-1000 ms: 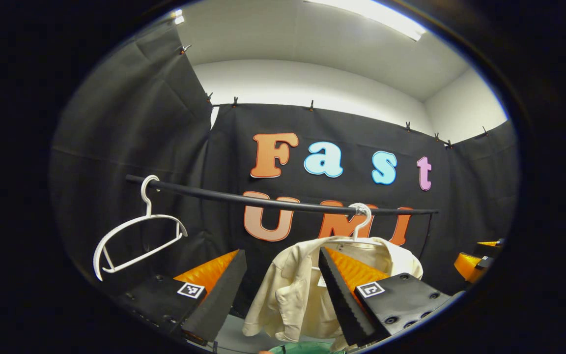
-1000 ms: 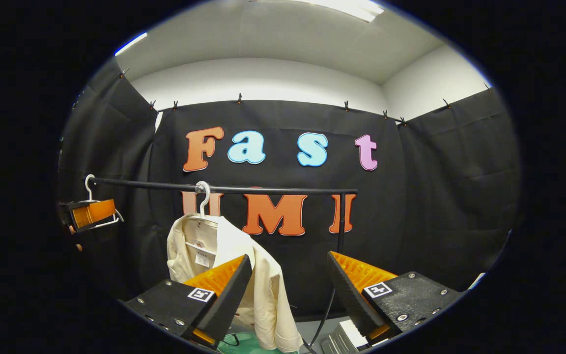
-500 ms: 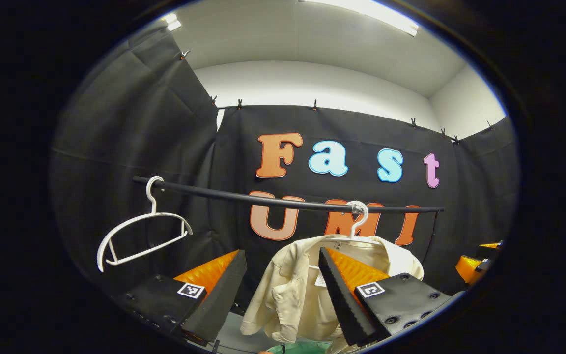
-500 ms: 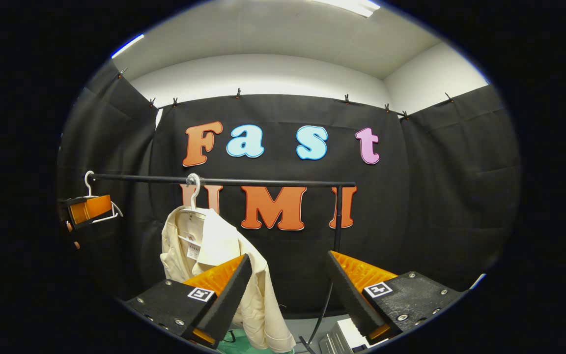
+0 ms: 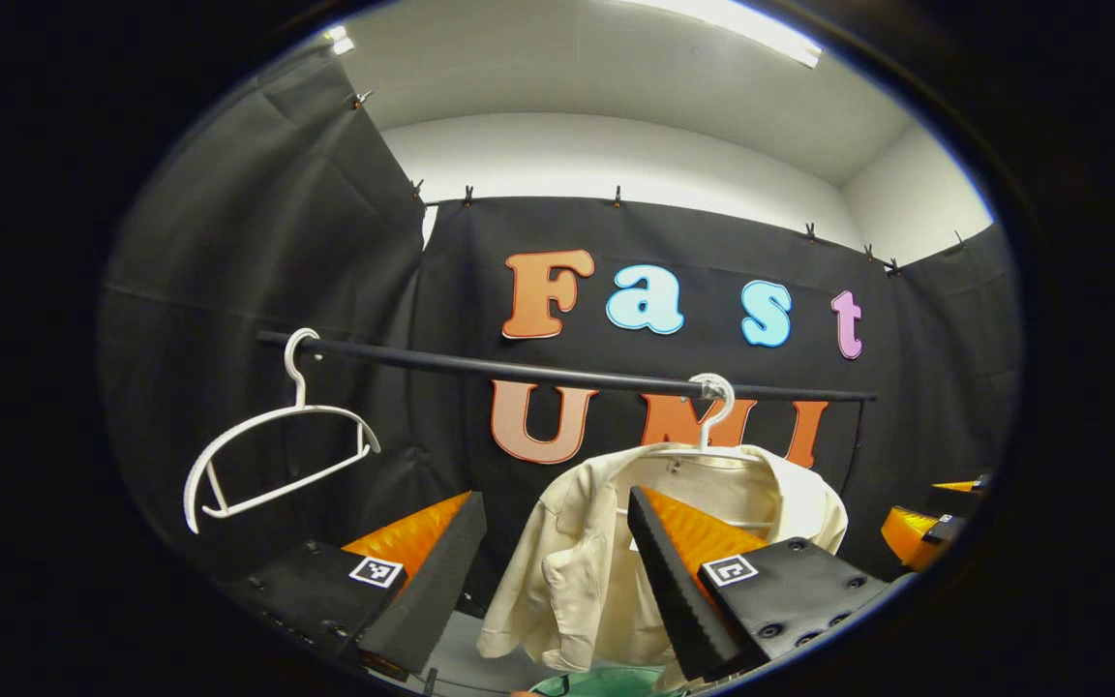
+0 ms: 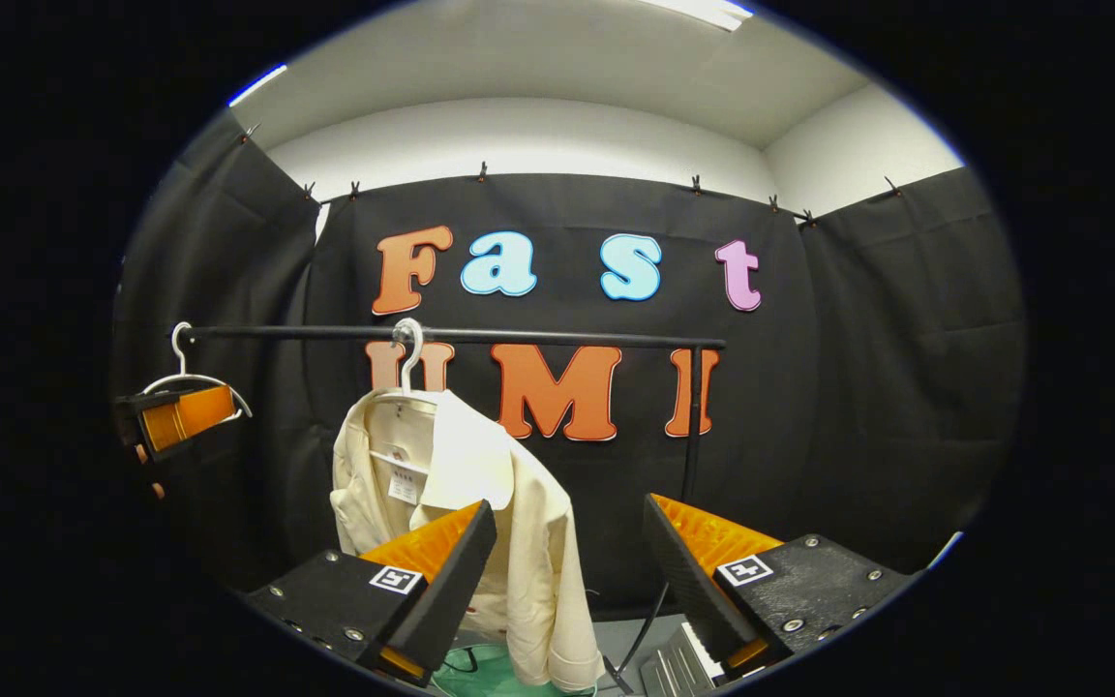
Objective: Grasp the clothes on the hanger with both hands and then place them into the laundry hamper below.
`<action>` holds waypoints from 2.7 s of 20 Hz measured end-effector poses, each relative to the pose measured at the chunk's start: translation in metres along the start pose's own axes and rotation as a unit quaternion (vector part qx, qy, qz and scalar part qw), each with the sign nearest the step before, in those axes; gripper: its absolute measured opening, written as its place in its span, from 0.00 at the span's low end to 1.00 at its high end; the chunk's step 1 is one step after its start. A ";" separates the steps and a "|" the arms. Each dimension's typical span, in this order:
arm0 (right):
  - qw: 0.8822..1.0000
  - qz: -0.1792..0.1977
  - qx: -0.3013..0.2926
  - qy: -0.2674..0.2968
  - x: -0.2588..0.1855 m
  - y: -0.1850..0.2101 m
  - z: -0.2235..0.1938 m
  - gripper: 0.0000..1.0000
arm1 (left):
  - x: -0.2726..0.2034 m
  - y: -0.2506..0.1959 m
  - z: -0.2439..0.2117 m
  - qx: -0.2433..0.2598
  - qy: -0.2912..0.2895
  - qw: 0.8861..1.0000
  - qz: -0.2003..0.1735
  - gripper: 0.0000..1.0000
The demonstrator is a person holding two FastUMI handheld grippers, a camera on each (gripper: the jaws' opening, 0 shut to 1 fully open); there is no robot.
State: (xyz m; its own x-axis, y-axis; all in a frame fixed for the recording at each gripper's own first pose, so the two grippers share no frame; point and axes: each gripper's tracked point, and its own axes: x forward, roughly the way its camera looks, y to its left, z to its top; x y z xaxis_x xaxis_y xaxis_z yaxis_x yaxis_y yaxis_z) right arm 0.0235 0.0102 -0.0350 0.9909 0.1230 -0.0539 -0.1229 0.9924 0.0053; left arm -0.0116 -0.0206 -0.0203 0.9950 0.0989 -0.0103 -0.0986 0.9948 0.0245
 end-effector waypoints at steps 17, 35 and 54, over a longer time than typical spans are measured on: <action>0.999 0.011 0.030 0.045 0.027 0.090 -0.065 0.95 | 0.054 -0.004 -0.100 0.036 0.087 0.992 -0.083 0.97; 0.991 0.001 0.073 0.113 0.101 0.115 -0.126 0.45 | 0.156 -0.020 -0.225 0.041 0.174 0.973 -0.147 0.97; 0.990 -0.009 0.079 0.114 0.097 0.089 -0.122 0.00 | 0.168 -0.059 -0.241 -0.033 0.213 0.960 -0.178 0.07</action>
State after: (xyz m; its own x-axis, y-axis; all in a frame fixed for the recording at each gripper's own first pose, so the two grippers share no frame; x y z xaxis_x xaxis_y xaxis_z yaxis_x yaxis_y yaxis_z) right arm 0.1015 0.1104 -0.1617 0.9528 0.1193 -0.2790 -0.0773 0.9846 0.1568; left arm 0.1588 -0.0575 -0.2646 0.8715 -0.2617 -0.4146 0.2327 0.9651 -0.1202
